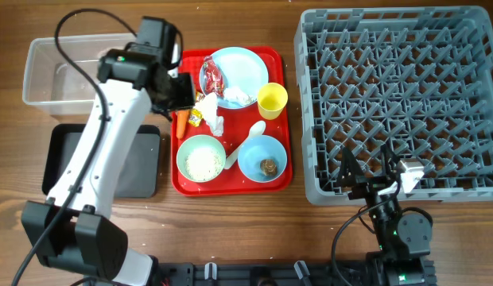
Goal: Sort waste into correct bins and load items into the dishwasher rack
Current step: 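Move the left gripper over the red tray toward the orange carrot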
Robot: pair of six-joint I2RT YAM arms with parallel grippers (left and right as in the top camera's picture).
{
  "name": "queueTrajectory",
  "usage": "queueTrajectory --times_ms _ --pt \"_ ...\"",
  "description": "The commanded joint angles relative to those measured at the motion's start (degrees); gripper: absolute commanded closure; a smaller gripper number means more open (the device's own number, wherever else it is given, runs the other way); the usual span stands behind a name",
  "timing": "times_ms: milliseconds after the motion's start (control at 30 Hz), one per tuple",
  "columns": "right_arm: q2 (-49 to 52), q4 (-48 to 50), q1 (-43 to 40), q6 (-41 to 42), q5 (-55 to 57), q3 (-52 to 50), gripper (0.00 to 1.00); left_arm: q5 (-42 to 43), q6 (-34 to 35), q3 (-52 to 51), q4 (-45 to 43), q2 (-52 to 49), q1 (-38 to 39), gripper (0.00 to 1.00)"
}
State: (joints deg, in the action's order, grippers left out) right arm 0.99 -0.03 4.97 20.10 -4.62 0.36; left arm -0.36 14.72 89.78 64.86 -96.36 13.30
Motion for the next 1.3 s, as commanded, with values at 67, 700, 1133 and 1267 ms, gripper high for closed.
queueTrajectory --times_ms 67,700,1133,1267 --pt "-0.4 0.2 0.3 -0.5 0.7 -0.1 0.0 -5.6 1.6 -3.4 -3.2 -0.5 0.6 0.61" --pt "-0.4 0.2 0.3 -0.4 0.8 -0.1 0.0 -5.6 -1.1 -23.7 -27.5 -0.8 0.7 0.59" --pt "-0.4 0.2 0.3 -0.4 0.8 -0.1 0.0 -9.8 -2.4 -31.7 -43.8 -2.1 0.7 0.57" --pt "-0.4 0.2 0.3 -0.4 0.8 -0.1 0.0 -9.7 -5.0 -31.7 -46.3 -4.5 0.7 0.56"
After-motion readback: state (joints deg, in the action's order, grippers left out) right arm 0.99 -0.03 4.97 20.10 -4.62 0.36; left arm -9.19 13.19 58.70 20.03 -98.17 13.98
